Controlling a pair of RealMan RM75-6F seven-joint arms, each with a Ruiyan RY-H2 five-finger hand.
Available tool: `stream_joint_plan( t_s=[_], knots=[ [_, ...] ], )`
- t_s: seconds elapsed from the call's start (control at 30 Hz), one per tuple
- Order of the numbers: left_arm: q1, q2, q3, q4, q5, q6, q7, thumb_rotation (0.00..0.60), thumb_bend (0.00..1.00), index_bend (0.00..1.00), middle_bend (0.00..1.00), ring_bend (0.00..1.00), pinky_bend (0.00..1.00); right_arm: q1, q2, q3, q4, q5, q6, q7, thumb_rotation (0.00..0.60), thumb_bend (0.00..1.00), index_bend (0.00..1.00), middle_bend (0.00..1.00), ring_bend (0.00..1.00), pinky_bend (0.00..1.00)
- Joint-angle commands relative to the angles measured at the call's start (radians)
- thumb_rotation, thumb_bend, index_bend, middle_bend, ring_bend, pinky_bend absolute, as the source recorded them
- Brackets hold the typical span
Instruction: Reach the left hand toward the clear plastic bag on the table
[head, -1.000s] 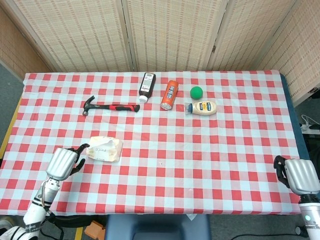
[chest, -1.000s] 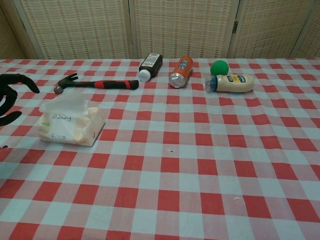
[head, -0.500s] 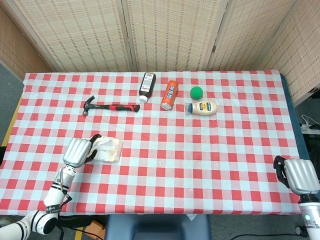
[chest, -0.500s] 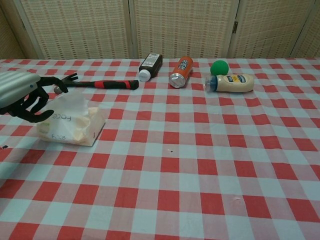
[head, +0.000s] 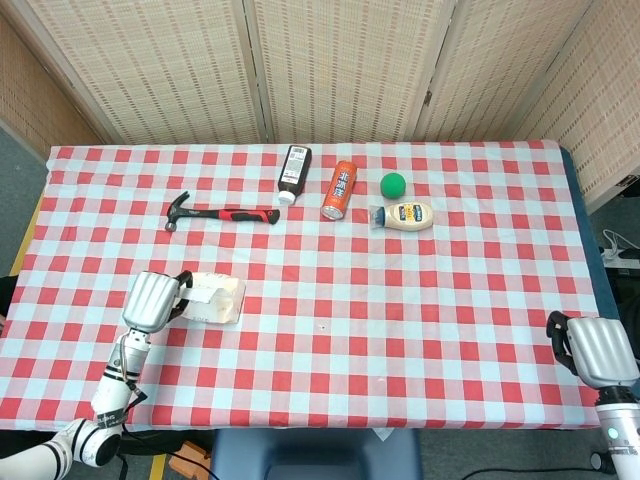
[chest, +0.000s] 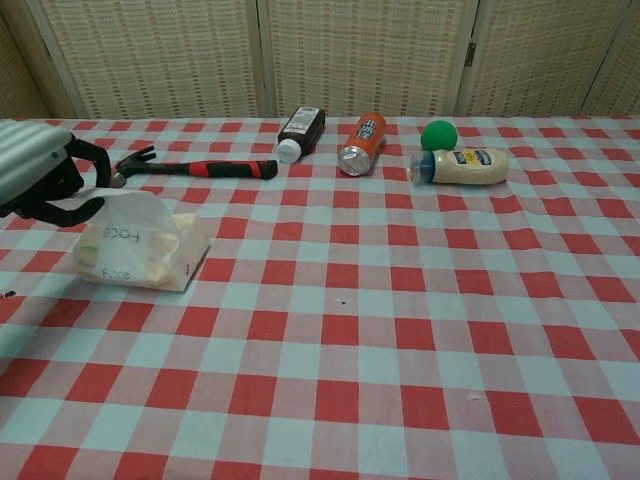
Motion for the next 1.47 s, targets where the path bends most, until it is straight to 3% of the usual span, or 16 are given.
stream_joint_plan(
  t_s=[0.03, 0.3, 0.43, 0.7, 0.9, 1.13, 1.47],
  knots=[
    [0.014, 0.037, 0.001, -0.014, 0.015, 0.031, -0.008, 0.600, 0.48, 0.72, 0.99, 0.88, 0.97, 0.000, 0.001, 0.000, -0.001, 0.001, 0.000, 0.001, 0.600, 0.36, 1.00, 0.87, 0.73, 0.98],
    [0.107, 0.264, 0.022, -0.121, 0.016, 0.120, 0.036, 0.600, 0.48, 0.74, 1.00, 0.89, 0.98, 0.002, -0.001, 0.000, -0.001, 0.005, -0.005, -0.005, 0.600, 0.36, 1.00, 0.87, 0.73, 0.98],
    [0.163, 0.317, 0.044, -0.143, -0.022, 0.125, 0.043, 0.600, 0.48, 0.75, 1.00, 0.89, 0.98, 0.004, -0.006, -0.001, 0.000, 0.009, -0.009, -0.017, 0.600, 0.36, 1.00, 0.87, 0.73, 0.98],
    [0.223, 0.261, 0.062, -0.070, -0.062, 0.152, 0.083, 0.600, 0.47, 0.73, 0.99, 0.89, 0.98, 0.010, -0.010, 0.003, -0.001, 0.028, -0.020, -0.034, 0.600, 0.36, 1.00, 0.87, 0.73, 0.98],
    [0.250, 0.224, 0.062, -0.089, -0.058, 0.177, -0.013, 0.600, 0.40, 0.42, 0.87, 0.86, 0.97, 0.011, -0.012, 0.006, -0.001, 0.037, -0.020, -0.040, 0.600, 0.36, 1.00, 0.87, 0.73, 0.98],
    [0.265, 0.228, 0.077, -0.121, -0.028, 0.185, -0.071, 0.600, 0.38, 0.23, 0.86, 0.86, 0.98, 0.016, -0.016, 0.006, 0.000, 0.046, -0.027, -0.054, 0.600, 0.36, 1.00, 0.87, 0.73, 0.98],
    [0.274, 0.228, 0.073, -0.152, -0.023, 0.188, -0.041, 0.600, 0.38, 0.24, 0.87, 0.86, 0.99, 0.015, -0.017, 0.005, 0.003, 0.035, -0.021, -0.041, 0.600, 0.36, 1.00, 0.87, 0.73, 0.98]
  ],
)
